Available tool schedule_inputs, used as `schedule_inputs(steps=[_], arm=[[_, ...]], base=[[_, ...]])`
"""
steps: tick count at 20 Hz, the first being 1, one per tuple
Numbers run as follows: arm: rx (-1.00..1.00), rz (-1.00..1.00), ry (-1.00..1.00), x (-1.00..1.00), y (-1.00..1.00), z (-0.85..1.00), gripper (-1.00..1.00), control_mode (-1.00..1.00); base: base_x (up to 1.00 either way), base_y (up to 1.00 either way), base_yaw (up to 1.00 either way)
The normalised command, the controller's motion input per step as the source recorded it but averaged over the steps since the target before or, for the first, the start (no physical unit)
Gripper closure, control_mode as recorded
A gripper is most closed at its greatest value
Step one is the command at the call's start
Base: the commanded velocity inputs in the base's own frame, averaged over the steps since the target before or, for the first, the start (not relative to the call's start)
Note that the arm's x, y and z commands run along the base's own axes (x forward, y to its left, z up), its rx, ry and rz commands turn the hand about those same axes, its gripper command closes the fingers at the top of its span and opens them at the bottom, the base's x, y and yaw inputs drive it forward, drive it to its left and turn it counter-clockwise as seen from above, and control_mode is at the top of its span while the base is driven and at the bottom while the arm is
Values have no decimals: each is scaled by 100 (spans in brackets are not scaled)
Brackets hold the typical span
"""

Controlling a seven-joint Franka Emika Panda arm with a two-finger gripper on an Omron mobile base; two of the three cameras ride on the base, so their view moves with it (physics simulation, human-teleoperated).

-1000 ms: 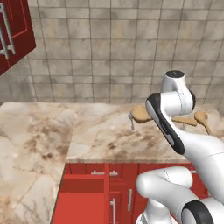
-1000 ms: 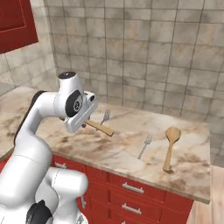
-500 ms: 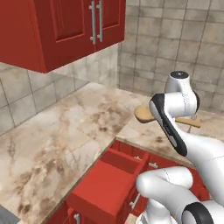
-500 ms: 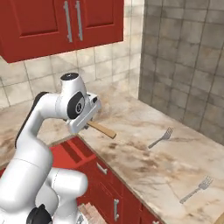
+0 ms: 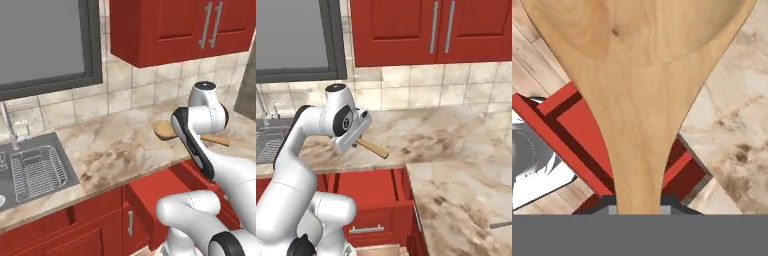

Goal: Organize the utensils by type. Pick up the wooden spoons from the counter and place them in the open cabinet. Then pick up the metallic utensils from the counter and place them in the open drawer.

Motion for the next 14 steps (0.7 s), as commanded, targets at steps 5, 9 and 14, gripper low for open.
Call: schedule_inputs(steps=[5, 9, 14], arm=[[0, 0, 0, 0, 0, 0, 100, 100], [0, 0, 0, 0, 0, 0, 100, 100], [0, 0, 0, 0, 0, 0, 100, 100]], base=[[-12, -6, 84], [-12, -4, 82], [-11, -3, 81]])
